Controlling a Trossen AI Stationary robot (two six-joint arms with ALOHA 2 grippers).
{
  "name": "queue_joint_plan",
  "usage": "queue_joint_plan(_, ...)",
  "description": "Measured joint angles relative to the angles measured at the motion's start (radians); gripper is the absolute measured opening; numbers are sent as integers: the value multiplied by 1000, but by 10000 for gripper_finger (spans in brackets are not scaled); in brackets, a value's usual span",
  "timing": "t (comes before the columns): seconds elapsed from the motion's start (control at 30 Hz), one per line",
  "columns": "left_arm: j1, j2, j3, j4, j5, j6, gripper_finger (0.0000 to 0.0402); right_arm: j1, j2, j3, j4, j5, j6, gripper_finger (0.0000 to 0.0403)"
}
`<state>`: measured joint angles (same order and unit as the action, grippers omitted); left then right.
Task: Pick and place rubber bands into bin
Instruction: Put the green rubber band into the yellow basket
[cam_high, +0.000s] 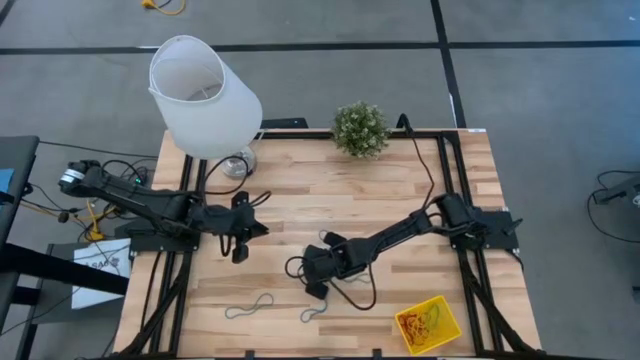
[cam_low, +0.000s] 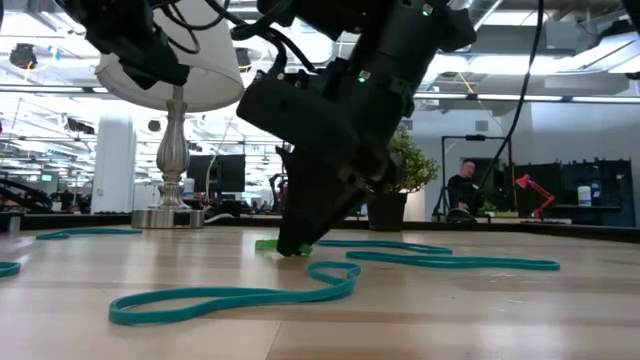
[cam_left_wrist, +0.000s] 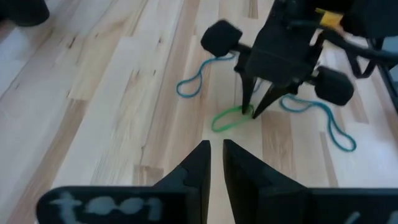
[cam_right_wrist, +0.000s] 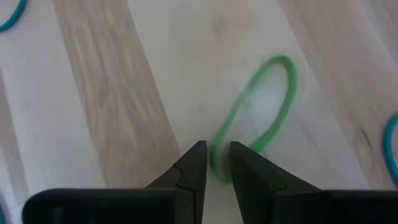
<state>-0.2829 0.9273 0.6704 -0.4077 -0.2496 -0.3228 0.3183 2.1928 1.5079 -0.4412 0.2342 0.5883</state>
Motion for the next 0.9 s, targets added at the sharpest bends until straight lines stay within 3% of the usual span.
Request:
queue_joint_plan(0.33,0,4,0,-3,0,-2,31,-21,2,6,-14,-12,-5,84)
queue_joint_plan(0.57,0,4,0,-5,0,-2,31,-21,-1,6,-14,-3,-91,8)
queue_joint_plan(0.73,0,4,0,-6,0,1,31,27,-89,2,-184,37,-44,3)
queue_joint_plan(0.9,0,4,0,-2,-16,5,31,142,-258,4,-516,172,191,2)
